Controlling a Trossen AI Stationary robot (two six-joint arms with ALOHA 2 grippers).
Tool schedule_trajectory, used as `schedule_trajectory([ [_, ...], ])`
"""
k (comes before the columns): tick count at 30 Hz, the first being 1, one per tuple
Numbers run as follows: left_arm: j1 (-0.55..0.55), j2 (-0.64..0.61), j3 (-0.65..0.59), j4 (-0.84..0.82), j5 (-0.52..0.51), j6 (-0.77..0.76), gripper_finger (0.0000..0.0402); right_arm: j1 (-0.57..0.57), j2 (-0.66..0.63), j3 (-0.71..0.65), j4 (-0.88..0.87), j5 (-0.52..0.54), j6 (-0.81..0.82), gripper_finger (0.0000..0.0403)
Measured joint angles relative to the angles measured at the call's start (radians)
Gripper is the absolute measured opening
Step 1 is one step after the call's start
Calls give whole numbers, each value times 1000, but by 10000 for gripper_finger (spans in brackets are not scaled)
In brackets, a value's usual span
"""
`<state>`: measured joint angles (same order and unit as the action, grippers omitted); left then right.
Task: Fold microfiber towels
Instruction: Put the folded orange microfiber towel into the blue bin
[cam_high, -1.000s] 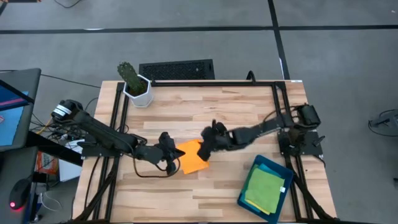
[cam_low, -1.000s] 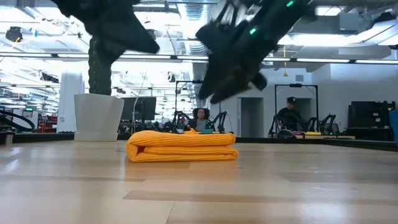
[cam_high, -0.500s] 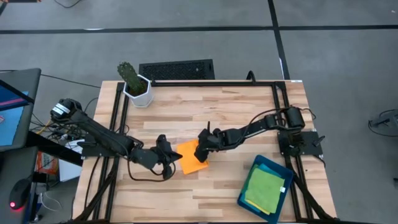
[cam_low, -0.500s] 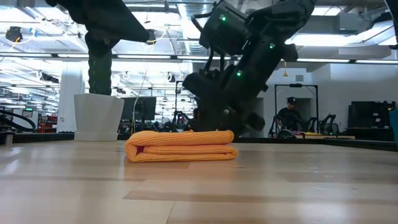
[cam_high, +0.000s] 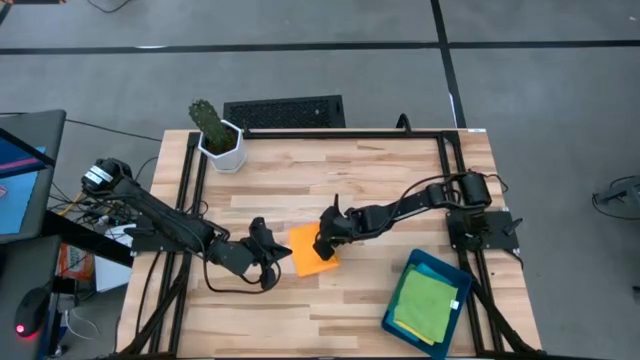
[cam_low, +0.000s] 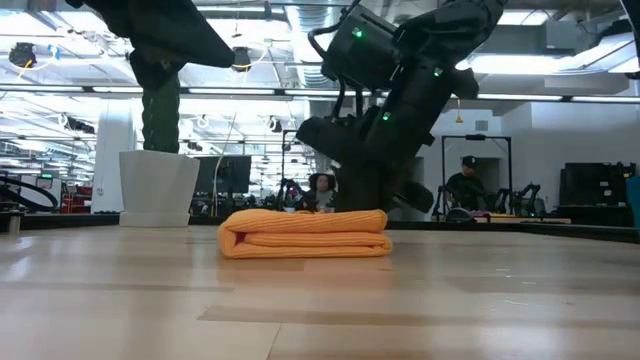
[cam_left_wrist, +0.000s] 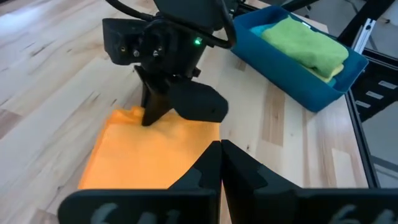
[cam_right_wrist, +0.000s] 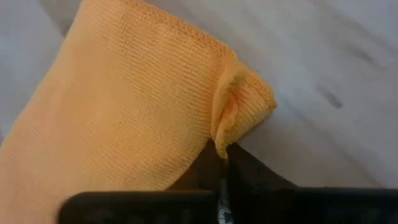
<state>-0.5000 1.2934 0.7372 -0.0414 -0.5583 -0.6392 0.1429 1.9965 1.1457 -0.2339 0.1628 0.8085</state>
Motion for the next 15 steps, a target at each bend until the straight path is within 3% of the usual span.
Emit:
schedule_trajectory([
  [2, -3, 0, 0, 0, 0, 1, 0, 3, -1, 0, -5, -31, 0, 18],
  [9, -6, 0, 0, -9, -1, 31, 0, 77, -115, -10, -111, -81, 26, 13],
  [15, -6, 0, 0, -21, -4, 65, 0, 176, -281, -7, -247, 31, 146, 13],
])
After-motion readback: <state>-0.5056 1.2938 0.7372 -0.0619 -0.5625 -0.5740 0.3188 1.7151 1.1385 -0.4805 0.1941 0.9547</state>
